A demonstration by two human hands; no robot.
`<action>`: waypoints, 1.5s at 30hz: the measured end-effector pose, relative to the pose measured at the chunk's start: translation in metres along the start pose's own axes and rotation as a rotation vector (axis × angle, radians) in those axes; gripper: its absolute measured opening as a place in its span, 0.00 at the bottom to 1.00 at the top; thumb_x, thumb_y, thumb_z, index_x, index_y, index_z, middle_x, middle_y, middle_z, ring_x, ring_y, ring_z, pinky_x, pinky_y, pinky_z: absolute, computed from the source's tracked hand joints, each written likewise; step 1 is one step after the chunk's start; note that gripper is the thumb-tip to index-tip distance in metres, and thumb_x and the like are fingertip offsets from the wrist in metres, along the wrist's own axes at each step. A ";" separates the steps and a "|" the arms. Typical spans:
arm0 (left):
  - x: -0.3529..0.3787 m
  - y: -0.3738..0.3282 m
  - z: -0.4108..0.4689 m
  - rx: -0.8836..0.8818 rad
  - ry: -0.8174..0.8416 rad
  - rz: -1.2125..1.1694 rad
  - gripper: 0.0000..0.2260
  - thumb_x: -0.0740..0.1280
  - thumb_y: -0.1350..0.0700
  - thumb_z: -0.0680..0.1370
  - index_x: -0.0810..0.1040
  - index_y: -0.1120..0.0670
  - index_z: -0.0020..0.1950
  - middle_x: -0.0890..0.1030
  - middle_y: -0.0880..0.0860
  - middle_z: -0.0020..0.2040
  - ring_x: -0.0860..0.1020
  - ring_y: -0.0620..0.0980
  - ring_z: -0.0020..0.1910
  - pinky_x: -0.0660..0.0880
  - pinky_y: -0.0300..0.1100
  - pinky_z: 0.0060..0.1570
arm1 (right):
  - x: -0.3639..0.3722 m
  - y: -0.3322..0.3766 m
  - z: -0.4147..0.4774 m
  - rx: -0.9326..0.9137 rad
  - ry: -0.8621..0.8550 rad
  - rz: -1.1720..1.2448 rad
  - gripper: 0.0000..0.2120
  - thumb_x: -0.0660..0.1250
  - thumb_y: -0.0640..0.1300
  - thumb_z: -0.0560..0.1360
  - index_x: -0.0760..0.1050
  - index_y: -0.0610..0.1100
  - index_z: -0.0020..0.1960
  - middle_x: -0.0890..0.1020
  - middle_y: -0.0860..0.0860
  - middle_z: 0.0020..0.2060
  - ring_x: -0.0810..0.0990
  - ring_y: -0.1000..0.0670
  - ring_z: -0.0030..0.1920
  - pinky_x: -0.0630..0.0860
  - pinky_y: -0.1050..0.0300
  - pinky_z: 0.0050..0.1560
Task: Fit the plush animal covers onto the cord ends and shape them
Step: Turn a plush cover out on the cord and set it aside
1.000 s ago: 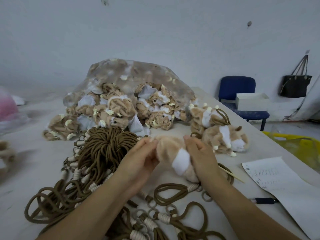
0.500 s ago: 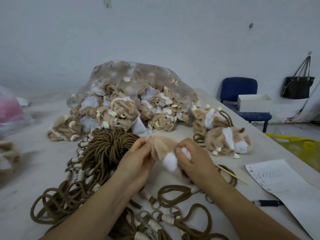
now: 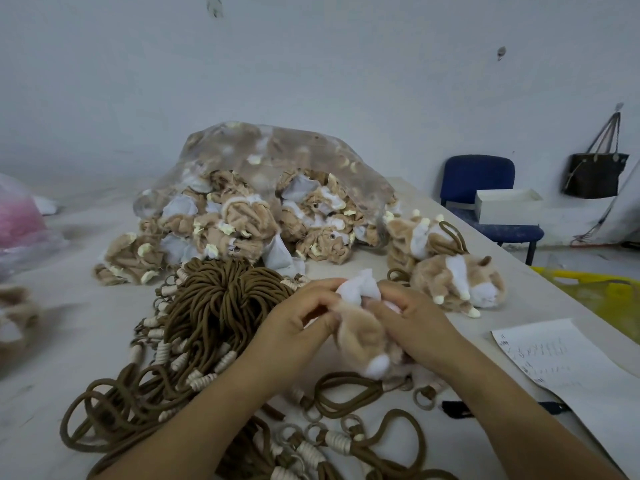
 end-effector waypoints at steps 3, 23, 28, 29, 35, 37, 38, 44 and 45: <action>0.002 0.000 -0.001 -0.026 -0.035 0.014 0.08 0.69 0.62 0.77 0.81 0.48 0.46 0.80 0.35 0.55 0.77 0.34 0.56 0.69 0.27 0.53 | -0.004 -0.005 0.000 -0.008 -0.029 -0.069 0.13 0.62 0.57 0.76 0.79 0.50 0.42 0.78 0.51 0.38 0.77 0.55 0.40 0.72 0.59 0.41; 0.036 0.003 -0.009 -0.376 0.138 -0.621 0.09 0.74 0.55 0.67 0.74 0.50 0.38 0.74 0.55 0.42 0.75 0.51 0.45 0.73 0.45 0.50 | -0.039 -0.017 0.003 0.034 -0.501 -0.210 0.20 0.52 0.58 0.79 0.66 0.53 0.30 0.71 0.55 0.27 0.71 0.55 0.31 0.66 0.59 0.34; 0.005 0.015 -0.002 -0.304 -0.126 -0.342 0.09 0.73 0.52 0.68 0.74 0.52 0.37 0.77 0.50 0.35 0.77 0.51 0.37 0.76 0.45 0.42 | -0.021 0.001 0.002 -0.138 -0.361 -0.304 0.14 0.61 0.46 0.76 0.66 0.50 0.32 0.71 0.53 0.34 0.70 0.59 0.37 0.64 0.68 0.38; 0.003 0.016 -0.002 -0.301 -0.130 -0.324 0.10 0.74 0.51 0.67 0.74 0.52 0.37 0.79 0.50 0.34 0.79 0.50 0.36 0.76 0.44 0.40 | -0.018 0.003 0.003 -0.128 -0.323 -0.260 0.12 0.62 0.44 0.76 0.69 0.48 0.34 0.72 0.53 0.36 0.71 0.59 0.39 0.66 0.69 0.39; -0.002 0.025 -0.001 -0.345 -0.223 -0.348 0.10 0.73 0.60 0.74 0.77 0.46 0.42 0.83 0.48 0.39 0.79 0.46 0.35 0.77 0.39 0.34 | 0.007 0.017 0.002 -0.095 -0.082 -0.034 0.06 0.69 0.53 0.72 0.74 0.59 0.47 0.76 0.65 0.43 0.74 0.64 0.44 0.68 0.74 0.44; -0.002 0.023 -0.001 -0.324 -0.210 -0.386 0.14 0.73 0.60 0.74 0.76 0.40 0.48 0.85 0.48 0.44 0.82 0.46 0.41 0.79 0.40 0.39 | 0.015 0.019 0.004 -0.113 -0.044 -0.110 0.09 0.71 0.54 0.71 0.72 0.60 0.45 0.73 0.68 0.42 0.72 0.63 0.42 0.68 0.73 0.42; -0.003 0.022 -0.001 -0.314 -0.205 -0.389 0.16 0.73 0.60 0.74 0.76 0.39 0.52 0.85 0.48 0.46 0.83 0.46 0.44 0.79 0.38 0.41 | 0.017 0.018 0.005 -0.124 -0.031 -0.154 0.10 0.72 0.52 0.71 0.71 0.60 0.45 0.72 0.67 0.42 0.72 0.63 0.41 0.67 0.72 0.41; -0.012 0.027 -0.005 -0.352 -0.313 -0.325 0.14 0.69 0.58 0.77 0.82 0.37 0.46 0.85 0.43 0.46 0.82 0.42 0.47 0.77 0.34 0.42 | 0.024 0.014 0.003 -0.148 0.052 -0.265 0.14 0.67 0.46 0.76 0.68 0.65 0.48 0.69 0.62 0.42 0.71 0.60 0.42 0.65 0.70 0.42; -0.013 0.030 -0.005 -0.363 -0.329 -0.313 0.13 0.69 0.59 0.77 0.83 0.38 0.45 0.85 0.44 0.46 0.82 0.44 0.48 0.78 0.38 0.45 | 0.024 0.013 0.004 -0.136 0.073 -0.250 0.14 0.66 0.44 0.76 0.70 0.64 0.48 0.69 0.61 0.41 0.71 0.60 0.42 0.66 0.70 0.42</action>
Point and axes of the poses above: each hand's wrist, its own z-axis towards the middle knuckle, its own x-axis out of the palm, y = z × x, the point moved 7 cm from there along z, towards the middle knuckle
